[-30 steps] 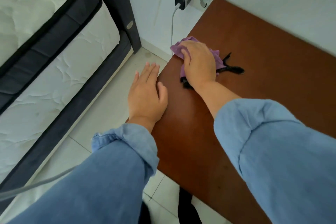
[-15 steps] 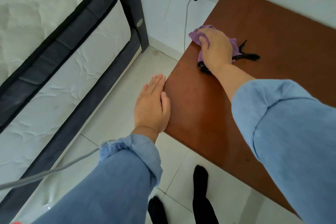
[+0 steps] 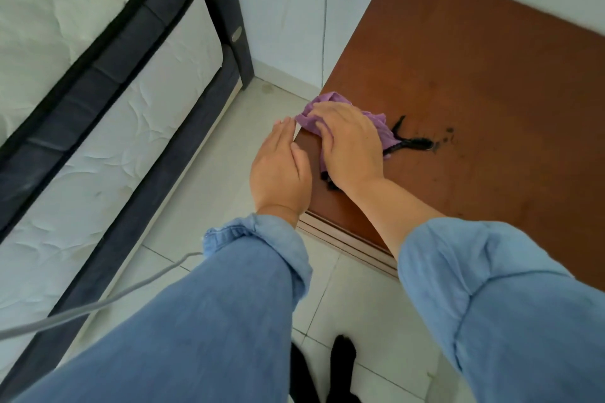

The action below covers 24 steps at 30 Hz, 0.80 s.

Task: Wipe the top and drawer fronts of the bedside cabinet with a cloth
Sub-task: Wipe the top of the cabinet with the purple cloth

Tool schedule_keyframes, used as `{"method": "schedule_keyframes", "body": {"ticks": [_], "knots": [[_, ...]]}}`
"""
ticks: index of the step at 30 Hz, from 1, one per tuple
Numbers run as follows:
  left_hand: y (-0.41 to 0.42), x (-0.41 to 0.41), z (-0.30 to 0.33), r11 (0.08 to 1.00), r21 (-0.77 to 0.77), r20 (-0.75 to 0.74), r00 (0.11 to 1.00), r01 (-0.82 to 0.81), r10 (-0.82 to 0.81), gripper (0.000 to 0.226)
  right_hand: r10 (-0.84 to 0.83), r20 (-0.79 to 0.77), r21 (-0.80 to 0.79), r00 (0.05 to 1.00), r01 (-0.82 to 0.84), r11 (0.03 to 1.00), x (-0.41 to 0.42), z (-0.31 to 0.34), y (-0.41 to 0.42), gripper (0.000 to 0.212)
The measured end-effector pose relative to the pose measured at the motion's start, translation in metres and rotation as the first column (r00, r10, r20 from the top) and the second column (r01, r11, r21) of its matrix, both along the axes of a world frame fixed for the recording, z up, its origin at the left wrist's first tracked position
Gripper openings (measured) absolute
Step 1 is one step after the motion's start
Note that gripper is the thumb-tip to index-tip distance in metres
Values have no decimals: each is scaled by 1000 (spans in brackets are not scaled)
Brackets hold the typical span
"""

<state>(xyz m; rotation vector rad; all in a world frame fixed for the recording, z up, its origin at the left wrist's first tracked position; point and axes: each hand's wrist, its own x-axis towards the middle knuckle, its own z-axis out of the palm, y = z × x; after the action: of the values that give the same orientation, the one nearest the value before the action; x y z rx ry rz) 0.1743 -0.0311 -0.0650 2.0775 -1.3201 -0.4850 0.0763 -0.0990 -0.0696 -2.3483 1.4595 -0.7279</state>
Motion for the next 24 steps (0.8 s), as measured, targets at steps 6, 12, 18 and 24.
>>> {"method": "schedule_keyframes", "body": {"ticks": [6, 12, 18, 24], "knots": [[-1, 0, 1, 999, 4, 22, 999, 40, -40, 58, -9, 17, -11, 1000, 9, 1000, 1, 3, -1, 38], [-1, 1, -1, 997, -30, 61, 996, 65, -63, 56, -10, 10, -10, 1000, 10, 1000, -1, 4, -1, 29], [0, 1, -4, 998, -43, 34, 998, 46, -45, 50, -48, -87, -41, 995, 45, 998, -1, 7, -2, 30], [18, 23, -12, 969, -115, -204, 949, 219, -239, 57, -63, -116, 22, 991, 66, 998, -1, 11, -1, 33]]}}
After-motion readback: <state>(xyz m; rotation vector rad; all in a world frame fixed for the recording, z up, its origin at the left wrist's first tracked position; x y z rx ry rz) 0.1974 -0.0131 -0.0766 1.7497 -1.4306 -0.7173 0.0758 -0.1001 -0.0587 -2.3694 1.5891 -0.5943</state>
